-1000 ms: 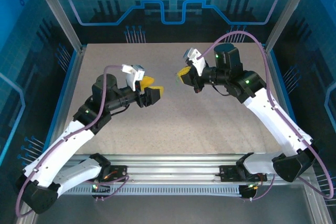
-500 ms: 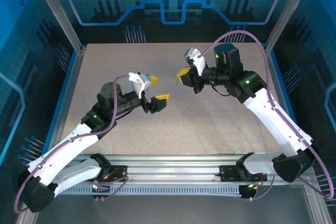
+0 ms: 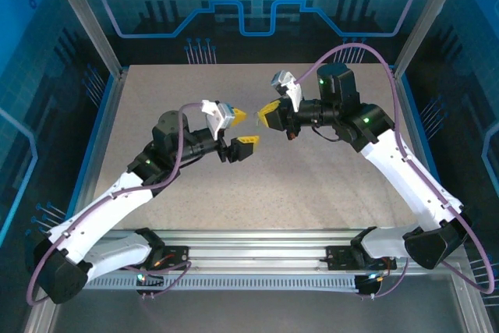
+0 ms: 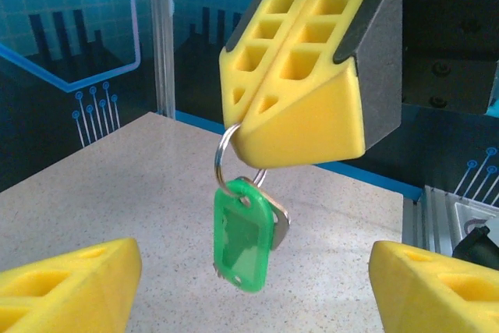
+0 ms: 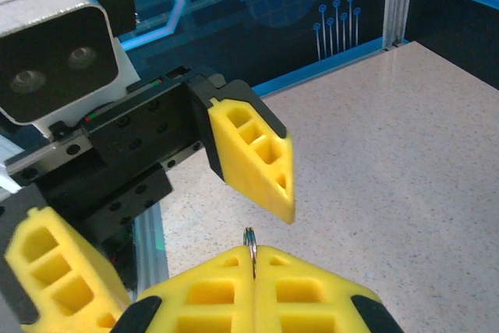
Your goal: Remove the keys from the keyring
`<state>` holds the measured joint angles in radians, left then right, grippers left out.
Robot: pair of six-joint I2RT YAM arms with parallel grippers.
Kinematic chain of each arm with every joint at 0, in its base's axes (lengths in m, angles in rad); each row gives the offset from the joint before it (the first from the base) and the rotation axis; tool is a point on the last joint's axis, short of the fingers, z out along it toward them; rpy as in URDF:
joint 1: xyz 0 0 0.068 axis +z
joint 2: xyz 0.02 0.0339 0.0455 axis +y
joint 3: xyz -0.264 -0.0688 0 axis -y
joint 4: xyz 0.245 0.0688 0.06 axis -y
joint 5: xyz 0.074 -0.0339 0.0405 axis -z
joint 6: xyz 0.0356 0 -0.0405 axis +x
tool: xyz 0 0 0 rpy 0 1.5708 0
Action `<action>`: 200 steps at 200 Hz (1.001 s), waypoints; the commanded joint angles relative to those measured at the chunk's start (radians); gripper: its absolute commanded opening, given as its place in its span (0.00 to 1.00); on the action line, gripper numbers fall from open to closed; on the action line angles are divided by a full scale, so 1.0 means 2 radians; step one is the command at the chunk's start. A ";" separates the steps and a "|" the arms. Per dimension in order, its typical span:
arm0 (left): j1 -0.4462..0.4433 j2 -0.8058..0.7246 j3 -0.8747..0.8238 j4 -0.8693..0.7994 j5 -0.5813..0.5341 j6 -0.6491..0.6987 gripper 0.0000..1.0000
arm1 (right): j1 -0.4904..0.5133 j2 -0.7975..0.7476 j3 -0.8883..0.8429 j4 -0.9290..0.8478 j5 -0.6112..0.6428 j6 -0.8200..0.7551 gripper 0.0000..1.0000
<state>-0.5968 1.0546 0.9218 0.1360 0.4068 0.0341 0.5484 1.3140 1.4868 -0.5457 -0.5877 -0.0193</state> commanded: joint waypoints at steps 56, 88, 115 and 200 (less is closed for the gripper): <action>-0.002 0.031 0.046 0.000 0.058 0.011 0.56 | -0.004 -0.008 0.011 0.020 -0.039 0.020 0.00; -0.002 0.032 0.047 -0.001 0.072 0.011 0.32 | -0.004 -0.009 0.007 0.023 -0.041 0.021 0.00; -0.002 0.028 0.048 -0.009 0.074 0.012 0.27 | -0.006 -0.011 0.005 0.025 -0.041 0.021 0.00; -0.002 0.008 0.035 -0.023 0.062 0.023 0.08 | -0.011 -0.020 -0.003 0.035 -0.050 0.031 0.01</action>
<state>-0.5968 1.0985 0.9867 0.1089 0.5190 0.0578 0.5369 1.2976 1.4864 -0.4999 -0.6674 0.0265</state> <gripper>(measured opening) 0.127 0.063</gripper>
